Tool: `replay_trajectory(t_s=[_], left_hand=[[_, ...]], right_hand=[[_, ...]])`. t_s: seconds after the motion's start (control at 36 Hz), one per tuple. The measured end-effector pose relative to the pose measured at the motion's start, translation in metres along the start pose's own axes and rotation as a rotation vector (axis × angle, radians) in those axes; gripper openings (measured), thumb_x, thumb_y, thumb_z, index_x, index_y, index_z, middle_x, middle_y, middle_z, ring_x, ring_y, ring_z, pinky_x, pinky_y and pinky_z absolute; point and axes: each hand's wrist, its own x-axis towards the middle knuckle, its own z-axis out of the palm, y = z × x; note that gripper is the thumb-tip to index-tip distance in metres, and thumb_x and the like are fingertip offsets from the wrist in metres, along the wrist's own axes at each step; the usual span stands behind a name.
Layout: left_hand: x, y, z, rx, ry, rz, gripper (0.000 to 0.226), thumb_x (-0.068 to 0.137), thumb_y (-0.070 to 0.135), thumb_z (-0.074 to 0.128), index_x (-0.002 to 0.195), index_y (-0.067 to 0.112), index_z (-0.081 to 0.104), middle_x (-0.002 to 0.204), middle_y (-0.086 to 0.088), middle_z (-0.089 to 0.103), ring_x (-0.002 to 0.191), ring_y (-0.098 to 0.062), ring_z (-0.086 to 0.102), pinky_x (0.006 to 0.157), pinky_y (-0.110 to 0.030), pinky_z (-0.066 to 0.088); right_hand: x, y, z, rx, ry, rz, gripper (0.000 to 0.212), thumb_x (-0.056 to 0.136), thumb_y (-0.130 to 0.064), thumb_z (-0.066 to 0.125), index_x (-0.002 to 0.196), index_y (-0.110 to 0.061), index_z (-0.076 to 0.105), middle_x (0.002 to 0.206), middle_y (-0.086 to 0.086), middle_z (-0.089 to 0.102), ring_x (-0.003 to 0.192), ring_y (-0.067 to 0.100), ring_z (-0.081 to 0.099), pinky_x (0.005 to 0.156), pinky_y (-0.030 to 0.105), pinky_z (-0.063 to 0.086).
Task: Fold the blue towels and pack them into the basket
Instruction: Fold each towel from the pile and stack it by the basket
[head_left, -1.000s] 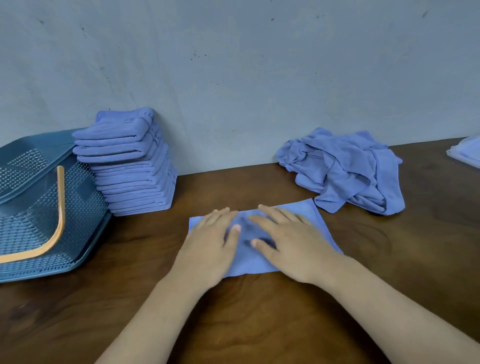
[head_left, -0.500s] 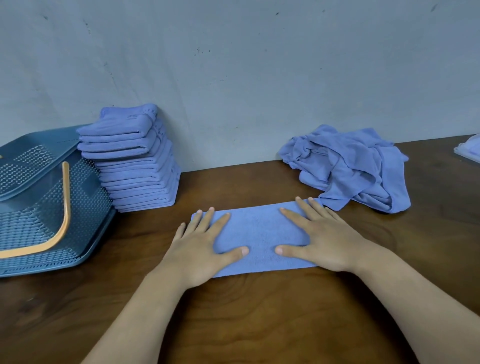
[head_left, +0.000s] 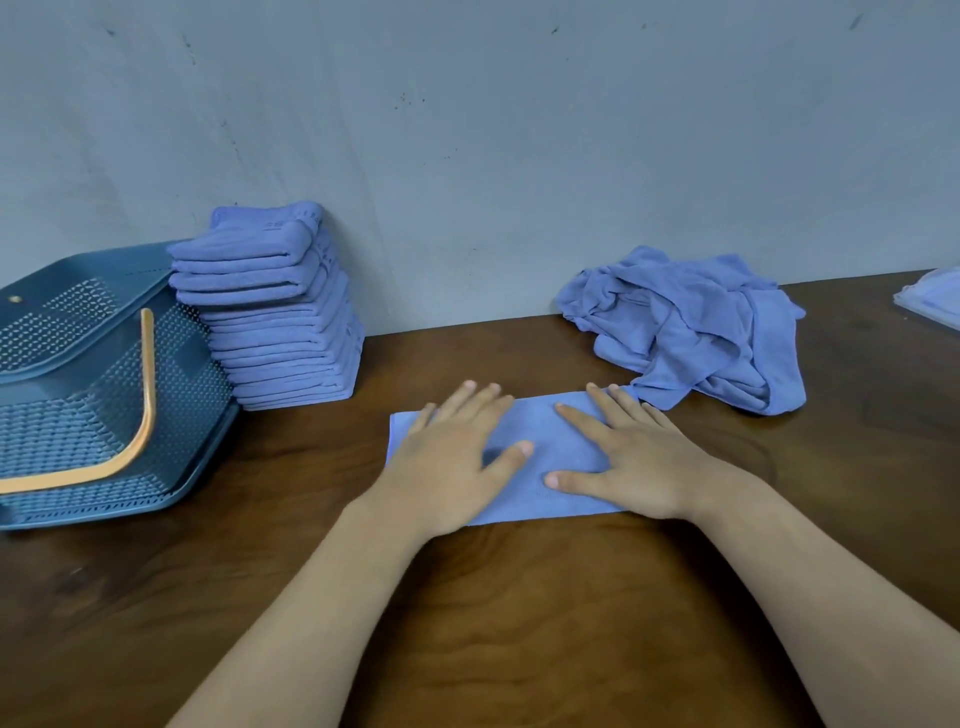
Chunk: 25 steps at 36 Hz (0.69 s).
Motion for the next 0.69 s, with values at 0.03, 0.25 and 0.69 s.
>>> replay_trajectory(t_s=[0.03, 0.25, 0.69], left_hand=[[0.006, 0.008, 0.004, 0.002, -0.057, 0.018, 0.074, 0.104, 0.074, 0.028, 0.168, 0.038, 0.021, 0.177, 0.02, 0.008, 0.162, -0.002, -0.006, 0.133, -0.045, 0.002], [0.021, 0.004, 0.022, 0.077, -0.2, -0.03, 0.086, 0.094, 0.089, 0.017, 0.168, 0.049, -0.001, 0.177, 0.017, -0.01, 0.163, -0.008, -0.013, 0.132, -0.049, -0.004], [-0.012, 0.009, 0.024, 0.057, -0.187, -0.011, 0.093, 0.087, 0.095, 0.016, 0.167, 0.049, 0.0, 0.176, 0.021, -0.004, 0.162, -0.006, -0.01, 0.132, -0.047, -0.003]], right_hand=[[0.0, 0.0, 0.0, -0.001, -0.002, 0.002, 0.112, 0.067, -0.111, 0.022, 0.161, -0.059, -0.007, 0.174, -0.012, -0.022, 0.159, 0.012, -0.026, 0.131, 0.045, -0.005], [-0.001, 0.002, -0.002, 0.007, 0.001, -0.011, 0.112, 0.066, -0.111, 0.018, 0.162, -0.058, -0.006, 0.175, -0.011, -0.02, 0.159, 0.012, -0.024, 0.131, 0.045, -0.005], [-0.006, 0.022, -0.012, 0.009, 0.206, -0.05, 0.058, 0.104, -0.067, 0.03, 0.157, -0.044, 0.039, 0.16, -0.025, 0.035, 0.151, 0.015, 0.028, 0.12, 0.043, 0.03]])
